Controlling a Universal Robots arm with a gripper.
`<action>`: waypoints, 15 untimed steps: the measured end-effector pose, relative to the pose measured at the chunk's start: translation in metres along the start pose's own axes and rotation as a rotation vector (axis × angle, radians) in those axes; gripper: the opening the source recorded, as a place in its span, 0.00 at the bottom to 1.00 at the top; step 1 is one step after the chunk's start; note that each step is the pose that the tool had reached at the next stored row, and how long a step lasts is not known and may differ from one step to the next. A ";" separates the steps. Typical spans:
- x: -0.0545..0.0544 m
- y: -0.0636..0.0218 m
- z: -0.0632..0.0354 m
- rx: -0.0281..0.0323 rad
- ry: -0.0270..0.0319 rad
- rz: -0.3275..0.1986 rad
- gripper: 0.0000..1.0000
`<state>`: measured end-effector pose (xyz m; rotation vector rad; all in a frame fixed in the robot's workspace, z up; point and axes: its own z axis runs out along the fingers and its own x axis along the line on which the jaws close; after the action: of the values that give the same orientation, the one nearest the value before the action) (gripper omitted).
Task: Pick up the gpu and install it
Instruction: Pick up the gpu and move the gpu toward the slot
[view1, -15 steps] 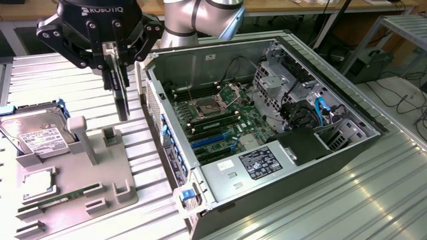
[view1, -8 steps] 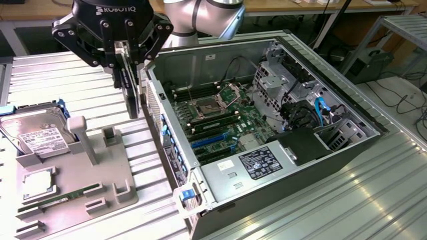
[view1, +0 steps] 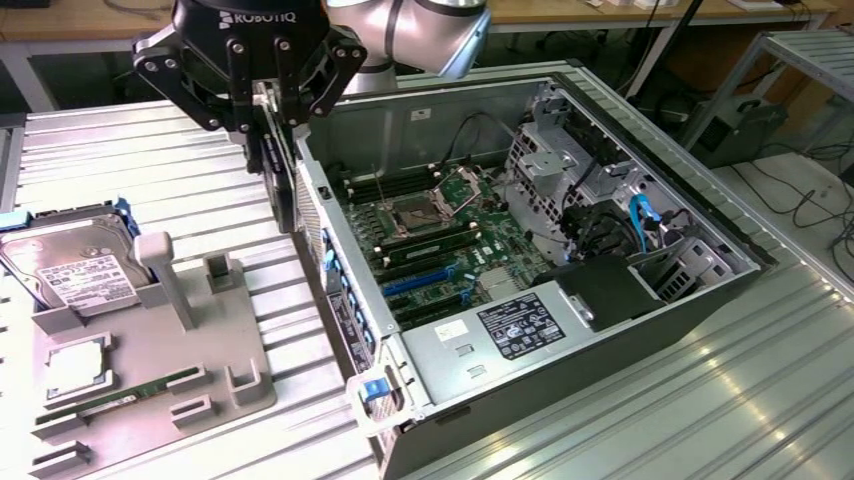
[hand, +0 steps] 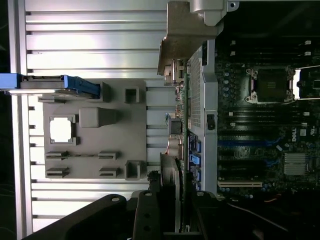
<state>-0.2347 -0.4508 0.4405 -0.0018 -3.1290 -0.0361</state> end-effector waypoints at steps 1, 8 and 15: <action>-0.002 0.0000 0.0000 0.0000 0.0001 0.000 0.28; -0.011 0.0000 -0.0002 0.0000 0.0001 0.000 0.28; -0.022 0.0000 -0.0003 0.0000 0.0000 0.000 0.28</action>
<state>-0.2128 -0.4508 0.4405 -0.0017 -3.1290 -0.0361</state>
